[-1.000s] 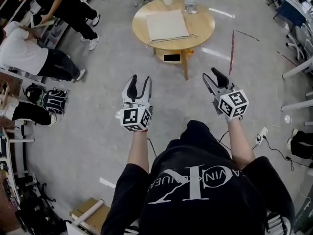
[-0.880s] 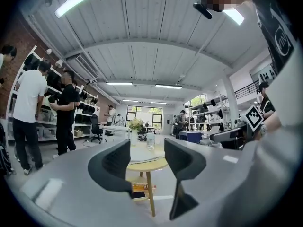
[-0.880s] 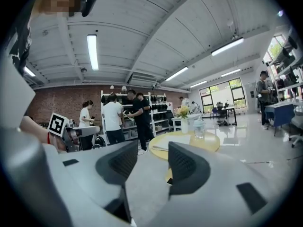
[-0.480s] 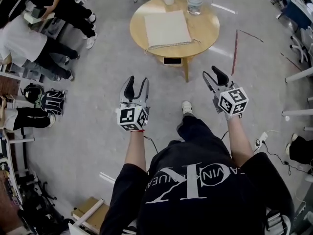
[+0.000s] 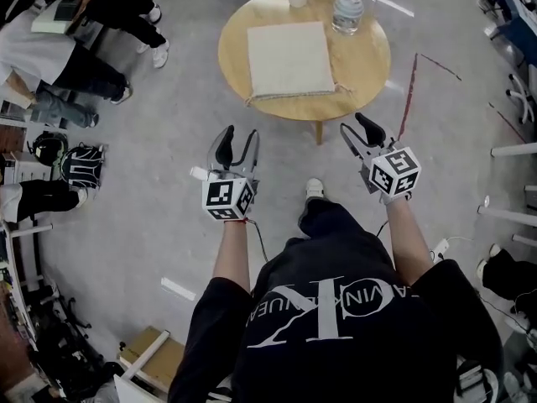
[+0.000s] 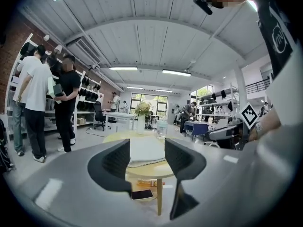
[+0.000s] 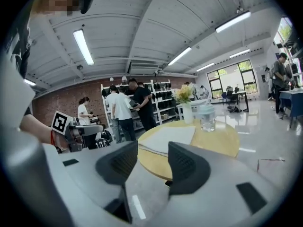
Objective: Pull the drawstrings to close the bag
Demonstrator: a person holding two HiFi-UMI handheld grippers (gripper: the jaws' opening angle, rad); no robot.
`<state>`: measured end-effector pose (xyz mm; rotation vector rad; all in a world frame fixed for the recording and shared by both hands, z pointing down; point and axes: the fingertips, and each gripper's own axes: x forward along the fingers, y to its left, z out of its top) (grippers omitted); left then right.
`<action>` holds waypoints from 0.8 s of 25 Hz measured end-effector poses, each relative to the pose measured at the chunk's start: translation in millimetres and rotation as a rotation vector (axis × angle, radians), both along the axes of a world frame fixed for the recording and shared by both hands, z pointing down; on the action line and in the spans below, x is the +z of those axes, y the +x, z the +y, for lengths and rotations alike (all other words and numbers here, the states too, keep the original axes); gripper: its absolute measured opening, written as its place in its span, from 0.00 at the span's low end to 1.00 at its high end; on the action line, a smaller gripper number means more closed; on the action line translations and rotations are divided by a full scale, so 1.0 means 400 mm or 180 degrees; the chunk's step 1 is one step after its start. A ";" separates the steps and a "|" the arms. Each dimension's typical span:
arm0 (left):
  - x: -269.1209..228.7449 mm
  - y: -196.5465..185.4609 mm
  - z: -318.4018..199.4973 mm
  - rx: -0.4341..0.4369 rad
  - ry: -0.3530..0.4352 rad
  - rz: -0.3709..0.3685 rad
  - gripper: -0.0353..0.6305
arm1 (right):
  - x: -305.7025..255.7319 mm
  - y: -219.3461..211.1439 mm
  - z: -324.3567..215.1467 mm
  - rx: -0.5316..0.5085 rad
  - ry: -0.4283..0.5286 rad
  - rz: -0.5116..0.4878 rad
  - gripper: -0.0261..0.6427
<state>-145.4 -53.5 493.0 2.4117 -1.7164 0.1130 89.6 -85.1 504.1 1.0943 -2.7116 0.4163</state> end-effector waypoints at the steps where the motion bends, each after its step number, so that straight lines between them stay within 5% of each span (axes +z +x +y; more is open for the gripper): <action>1: 0.006 0.000 -0.017 -0.0003 -0.0025 0.0003 0.37 | 0.008 -0.005 -0.019 -0.0031 -0.0027 0.0009 0.29; 20: 0.179 -0.008 -0.188 -0.0059 -0.0592 -0.0033 0.37 | 0.160 -0.029 -0.211 -0.0544 -0.0343 0.0506 0.29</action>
